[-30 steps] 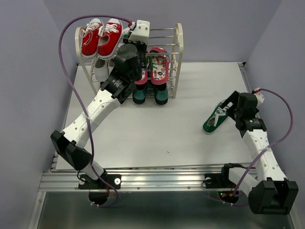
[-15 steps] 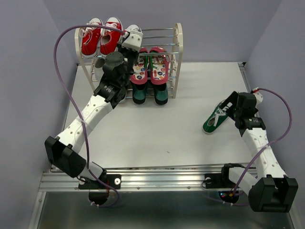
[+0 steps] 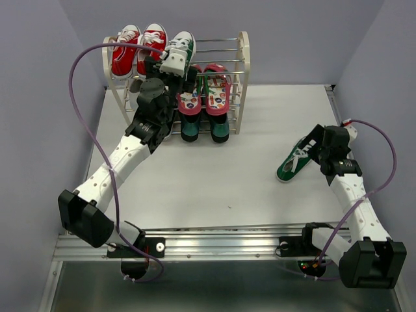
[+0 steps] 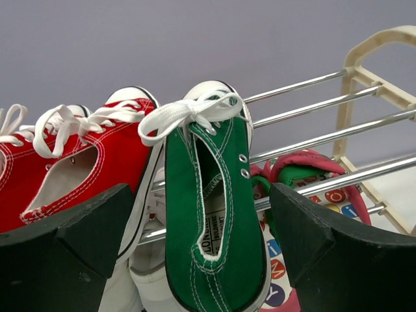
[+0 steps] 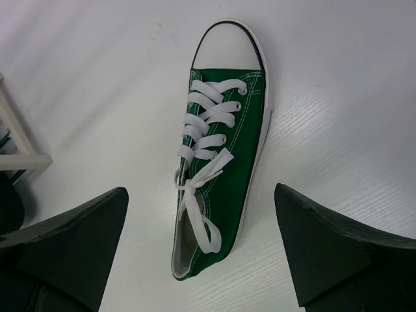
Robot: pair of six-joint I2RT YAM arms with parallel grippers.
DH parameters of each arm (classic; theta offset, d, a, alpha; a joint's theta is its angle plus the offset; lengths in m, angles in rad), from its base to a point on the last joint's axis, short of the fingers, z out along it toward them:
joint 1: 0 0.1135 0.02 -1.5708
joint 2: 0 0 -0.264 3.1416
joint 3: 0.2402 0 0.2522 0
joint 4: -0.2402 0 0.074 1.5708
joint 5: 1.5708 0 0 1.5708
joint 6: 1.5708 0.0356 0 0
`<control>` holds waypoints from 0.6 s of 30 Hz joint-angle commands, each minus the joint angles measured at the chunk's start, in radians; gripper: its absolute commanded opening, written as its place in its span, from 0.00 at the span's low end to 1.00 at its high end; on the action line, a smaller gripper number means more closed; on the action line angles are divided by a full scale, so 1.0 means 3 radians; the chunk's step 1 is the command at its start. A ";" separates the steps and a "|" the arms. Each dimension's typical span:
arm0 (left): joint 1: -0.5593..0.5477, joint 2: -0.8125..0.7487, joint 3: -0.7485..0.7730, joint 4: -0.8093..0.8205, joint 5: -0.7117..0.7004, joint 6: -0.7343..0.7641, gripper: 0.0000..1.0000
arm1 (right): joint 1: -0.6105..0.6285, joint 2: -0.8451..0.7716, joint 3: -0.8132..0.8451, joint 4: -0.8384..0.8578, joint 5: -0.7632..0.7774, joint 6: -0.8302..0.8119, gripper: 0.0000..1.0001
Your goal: Place and organize the shoes onto the shoe shelf
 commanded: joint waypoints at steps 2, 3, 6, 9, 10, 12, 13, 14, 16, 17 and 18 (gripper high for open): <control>0.0009 -0.0094 0.0201 0.0001 -0.0029 -0.0210 0.99 | -0.0018 -0.0001 0.0086 0.0043 -0.0186 -0.0092 1.00; 0.0009 -0.0109 0.0262 -0.0030 0.0012 -0.0256 0.99 | -0.0018 0.0024 0.0142 -0.0064 -0.0207 -0.0092 1.00; 0.0014 -0.0124 0.0400 -0.0188 0.0058 -0.0394 0.99 | -0.0018 0.0076 0.0229 -0.0248 -0.0344 -0.0132 1.00; 0.0014 -0.0191 0.0564 -0.0337 0.0099 -0.0492 0.99 | -0.0018 0.0096 0.0286 -0.0377 -0.0626 -0.0199 1.00; 0.0009 -0.0221 0.0584 -0.0367 0.0129 -0.0537 0.99 | -0.0018 0.0086 0.0276 -0.0372 -0.0667 -0.0194 1.00; 0.0009 -0.0338 0.0585 -0.0388 0.0175 -0.0614 0.99 | -0.0018 0.0106 0.0275 -0.0427 -0.0698 -0.0209 1.00; 0.0009 -0.0375 0.0585 -0.0408 0.0196 -0.0660 0.99 | 0.0017 0.0132 0.0281 -0.0453 -0.0693 -0.0209 1.00; 0.0009 -0.0421 0.0580 -0.0454 0.0236 -0.0721 0.99 | 0.0018 0.0188 0.0286 -0.0468 -0.0693 -0.0235 1.00; 0.0004 -0.0553 0.0519 -0.0495 0.0262 -0.0768 0.99 | 0.0140 0.0275 0.0281 -0.0489 -0.0673 -0.0240 1.00; 0.0004 -0.0605 0.0488 -0.0506 0.0268 -0.0773 0.99 | 0.0181 0.0275 0.0276 -0.0489 -0.0657 -0.0235 1.00; 0.0009 -0.0696 0.0442 -0.0511 0.0268 -0.0778 0.99 | 0.0232 0.0341 0.0260 -0.0484 -0.0591 -0.0220 1.00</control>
